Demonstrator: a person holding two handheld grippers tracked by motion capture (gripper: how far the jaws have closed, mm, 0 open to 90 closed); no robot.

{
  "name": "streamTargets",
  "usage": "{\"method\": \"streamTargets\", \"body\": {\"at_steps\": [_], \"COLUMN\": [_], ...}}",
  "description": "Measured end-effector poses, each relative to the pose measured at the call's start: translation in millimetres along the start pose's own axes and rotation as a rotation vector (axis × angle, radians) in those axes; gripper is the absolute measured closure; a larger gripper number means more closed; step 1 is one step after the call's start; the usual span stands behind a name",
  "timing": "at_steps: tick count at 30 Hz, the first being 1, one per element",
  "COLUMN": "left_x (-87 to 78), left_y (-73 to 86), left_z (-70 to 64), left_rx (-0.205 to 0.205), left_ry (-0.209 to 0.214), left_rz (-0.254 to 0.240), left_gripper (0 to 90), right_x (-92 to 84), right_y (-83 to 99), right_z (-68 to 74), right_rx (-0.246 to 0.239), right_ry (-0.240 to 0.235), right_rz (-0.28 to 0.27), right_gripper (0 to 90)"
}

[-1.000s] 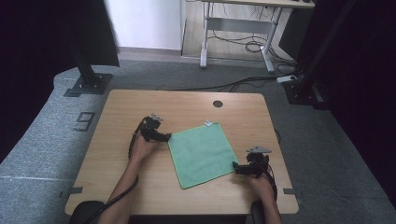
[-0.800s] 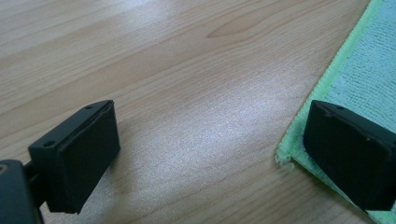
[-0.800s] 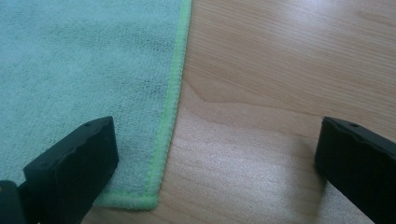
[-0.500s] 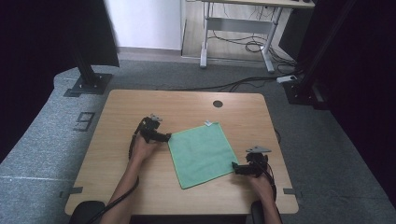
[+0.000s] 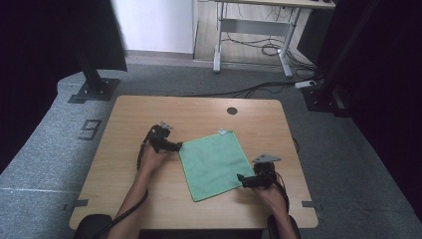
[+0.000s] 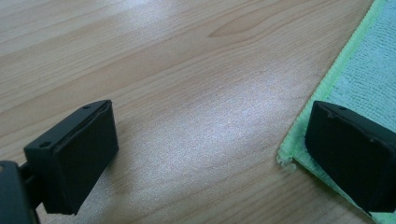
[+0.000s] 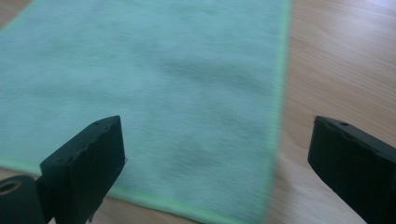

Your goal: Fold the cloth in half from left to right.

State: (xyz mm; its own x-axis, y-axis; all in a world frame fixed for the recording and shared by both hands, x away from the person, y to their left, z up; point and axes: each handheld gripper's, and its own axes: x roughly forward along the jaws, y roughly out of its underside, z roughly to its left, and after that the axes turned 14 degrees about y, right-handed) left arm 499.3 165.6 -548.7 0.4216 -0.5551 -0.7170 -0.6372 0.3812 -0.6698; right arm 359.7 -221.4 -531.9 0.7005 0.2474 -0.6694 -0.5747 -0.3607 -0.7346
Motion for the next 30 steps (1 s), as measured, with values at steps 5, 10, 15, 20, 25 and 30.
{"method": "streamTargets", "body": {"at_steps": [5,10,15,20,25,30], "left_x": [-0.1,-0.2,-0.1,0.1,-0.1,-0.1], "left_y": [0.0,0.0,0.0,0.1,0.1,0.1], "left_z": [0.0,0.1,0.1,0.0,0.1,0.1], "left_rx": [0.0,0.002,0.001,0.0,0.0,-0.001], "left_ry": [0.0,0.0,-0.001,-0.001,-0.001,-0.001], "left_rz": [0.001,0.002,0.001,-0.003,-0.002,-0.003], "left_gripper": [2.4,2.4,2.5,2.6,2.7,2.8], "right_x": [0.3,2.3,3.8,4.7,6.2,5.3], "right_y": [-6.9,-11.3,-15.5,-19.5,-22.4,-25.3], "right_z": [20.9,41.1,60.4,81.6,104.2,125.3], "right_rx": [-0.039,-0.069,-0.103,-0.147,-0.193,-0.24], "right_ry": [-0.076,-0.14,-0.191,-0.238,-0.279,-0.328], "right_rz": [-0.009,0.004,0.006,0.002,0.007,0.003], "right_gripper": [7.3,11.0,12.9,16.3,19.8,28.1]}}
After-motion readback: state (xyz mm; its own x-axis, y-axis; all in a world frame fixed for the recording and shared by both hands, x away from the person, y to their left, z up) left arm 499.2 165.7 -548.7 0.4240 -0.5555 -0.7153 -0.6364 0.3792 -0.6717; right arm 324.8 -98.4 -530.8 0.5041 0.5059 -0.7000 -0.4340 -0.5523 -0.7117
